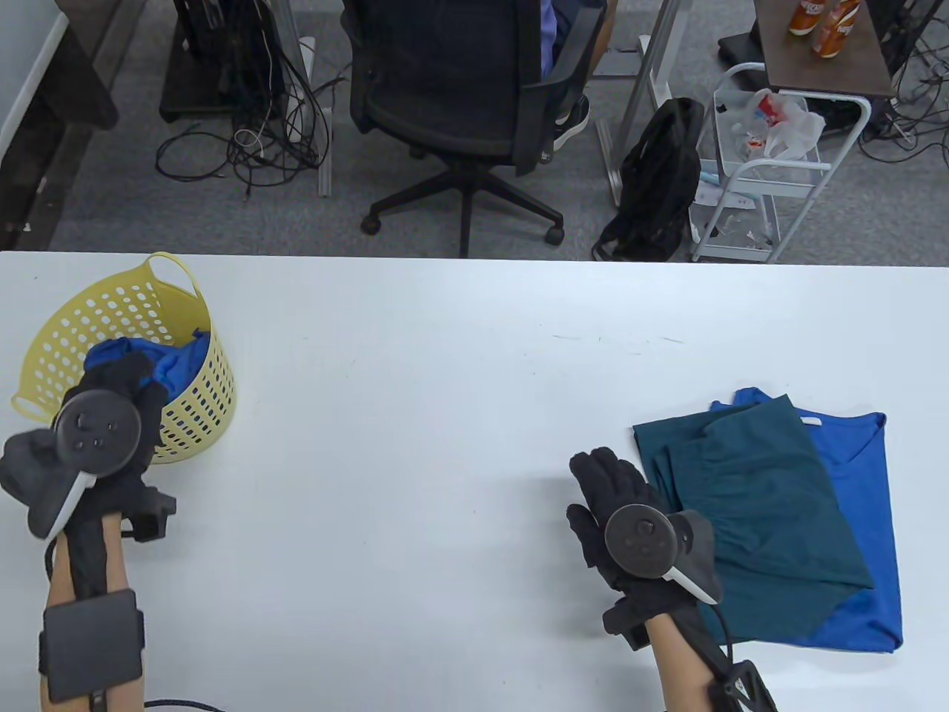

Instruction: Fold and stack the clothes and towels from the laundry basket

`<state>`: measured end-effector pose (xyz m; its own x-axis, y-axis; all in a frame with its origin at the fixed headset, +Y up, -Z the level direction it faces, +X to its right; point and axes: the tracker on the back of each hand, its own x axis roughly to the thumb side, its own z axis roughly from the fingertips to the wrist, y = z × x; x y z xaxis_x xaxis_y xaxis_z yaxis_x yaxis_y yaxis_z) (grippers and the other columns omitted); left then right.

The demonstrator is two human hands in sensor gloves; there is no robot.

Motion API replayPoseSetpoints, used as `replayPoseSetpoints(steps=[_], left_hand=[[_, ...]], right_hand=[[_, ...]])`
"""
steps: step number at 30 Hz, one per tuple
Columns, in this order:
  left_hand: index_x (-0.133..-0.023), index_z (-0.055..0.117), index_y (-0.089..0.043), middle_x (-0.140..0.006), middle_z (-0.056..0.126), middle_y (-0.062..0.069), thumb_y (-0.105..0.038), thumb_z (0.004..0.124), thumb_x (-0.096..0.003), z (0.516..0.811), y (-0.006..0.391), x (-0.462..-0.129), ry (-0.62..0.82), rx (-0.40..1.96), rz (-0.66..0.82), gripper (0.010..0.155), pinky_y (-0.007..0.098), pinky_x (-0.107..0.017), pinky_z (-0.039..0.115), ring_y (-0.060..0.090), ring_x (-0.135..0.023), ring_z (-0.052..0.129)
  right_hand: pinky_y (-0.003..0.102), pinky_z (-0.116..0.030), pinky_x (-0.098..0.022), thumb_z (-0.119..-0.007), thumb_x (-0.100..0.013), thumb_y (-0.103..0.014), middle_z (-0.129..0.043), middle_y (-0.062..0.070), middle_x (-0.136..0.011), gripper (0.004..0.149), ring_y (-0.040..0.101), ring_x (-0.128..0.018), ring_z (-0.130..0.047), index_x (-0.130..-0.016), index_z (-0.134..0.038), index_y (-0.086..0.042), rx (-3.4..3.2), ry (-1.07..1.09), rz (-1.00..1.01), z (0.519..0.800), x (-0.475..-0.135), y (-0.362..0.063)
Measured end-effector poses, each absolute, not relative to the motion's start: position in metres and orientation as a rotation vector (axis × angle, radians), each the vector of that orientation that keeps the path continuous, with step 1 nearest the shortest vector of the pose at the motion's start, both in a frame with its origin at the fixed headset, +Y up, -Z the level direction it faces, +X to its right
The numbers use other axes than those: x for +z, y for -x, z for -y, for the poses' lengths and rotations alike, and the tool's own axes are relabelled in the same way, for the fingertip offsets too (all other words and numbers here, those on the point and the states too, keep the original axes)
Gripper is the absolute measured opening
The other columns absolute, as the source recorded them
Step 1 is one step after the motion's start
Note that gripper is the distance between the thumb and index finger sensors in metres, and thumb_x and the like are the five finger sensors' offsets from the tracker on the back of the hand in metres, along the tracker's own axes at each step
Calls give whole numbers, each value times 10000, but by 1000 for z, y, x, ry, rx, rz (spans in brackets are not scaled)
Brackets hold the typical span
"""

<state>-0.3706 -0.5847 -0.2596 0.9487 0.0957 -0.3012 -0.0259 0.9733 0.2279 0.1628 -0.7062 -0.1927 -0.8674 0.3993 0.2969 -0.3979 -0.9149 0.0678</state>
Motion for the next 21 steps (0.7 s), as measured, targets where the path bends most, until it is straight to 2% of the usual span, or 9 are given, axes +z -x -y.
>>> replayPoseSetpoints(steps=[4,7,9,10,11,13,17,19,21], left_hand=[[-998,758,-321,-1023,852,15,-476,803,-522,600,383,-329,22,10,-455,504,503,-658,804,269,-873,938],[-1059,697,-354,-1131,762,55,-523,812,-491,635,388,-362,270,17,-498,604,560,-706,747,317,-982,856],[-1123,585,-416,-1247,609,139,-540,805,-488,664,394,-376,498,30,-516,684,636,-737,677,409,-1093,721],[-1065,648,-484,-1299,514,150,-557,792,-493,675,397,-380,594,22,-537,594,658,-765,628,444,-1152,613],[-1076,602,-538,-1341,357,154,-571,778,-502,685,395,-383,728,15,-549,601,692,-790,554,492,-1196,437],[-1049,642,-604,-1343,383,59,-582,796,-468,694,392,-387,768,-125,-561,601,676,-794,558,448,-1199,410],[-1109,679,-416,-1309,540,-35,-491,797,-507,688,389,-387,724,-73,-521,618,656,-796,550,317,-1209,501],[-1103,675,-366,-1283,586,-15,-473,791,-517,682,388,-383,663,-91,-499,607,650,-792,562,311,-1190,555],[-1008,781,-362,-1177,747,-40,-506,861,-452,669,387,-377,468,-133,-510,580,610,-775,642,273,-1099,738]], right_hand=[[786,-519,-646,-714,-618,-288,-447,310,-1170,652,600,-998,-532,-1165,-442,-61,2684,-424,-18,711,-195,-163],[784,-518,-647,-716,-618,-294,-444,315,-1168,657,604,-995,-530,-1165,-440,-58,2680,-387,-37,716,-197,-169],[785,-518,-646,-716,-618,-296,-440,319,-1167,641,607,-994,-525,-1160,-463,-65,2664,-361,-48,719,-197,-173],[786,-513,-646,-716,-617,-291,-436,324,-1168,597,612,-993,-518,-1143,-518,-93,2655,-359,-45,720,-197,-174],[787,-512,-646,-716,-617,-293,-434,323,-1168,590,613,-993,-515,-1140,-526,-94,2649,-358,-41,721,-197,-175],[785,-513,-646,-710,-620,-304,-432,326,-1167,596,611,-994,-516,-1144,-518,-94,2646,-342,-30,722,-197,-178],[785,-511,-645,-702,-622,-313,-421,329,-1169,635,617,-991,-511,-1161,-477,-66,2645,-333,-47,726,-197,-178],[786,-512,-643,-700,-622,-318,-421,328,-1169,645,618,-990,-511,-1161,-472,-49,2649,-333,-60,728,-198,-178],[785,-512,-644,-700,-621,-320,-419,327,-1169,657,617,-990,-512,-1161,-464,-30,2647,-331,-66,729,-199,-177]])
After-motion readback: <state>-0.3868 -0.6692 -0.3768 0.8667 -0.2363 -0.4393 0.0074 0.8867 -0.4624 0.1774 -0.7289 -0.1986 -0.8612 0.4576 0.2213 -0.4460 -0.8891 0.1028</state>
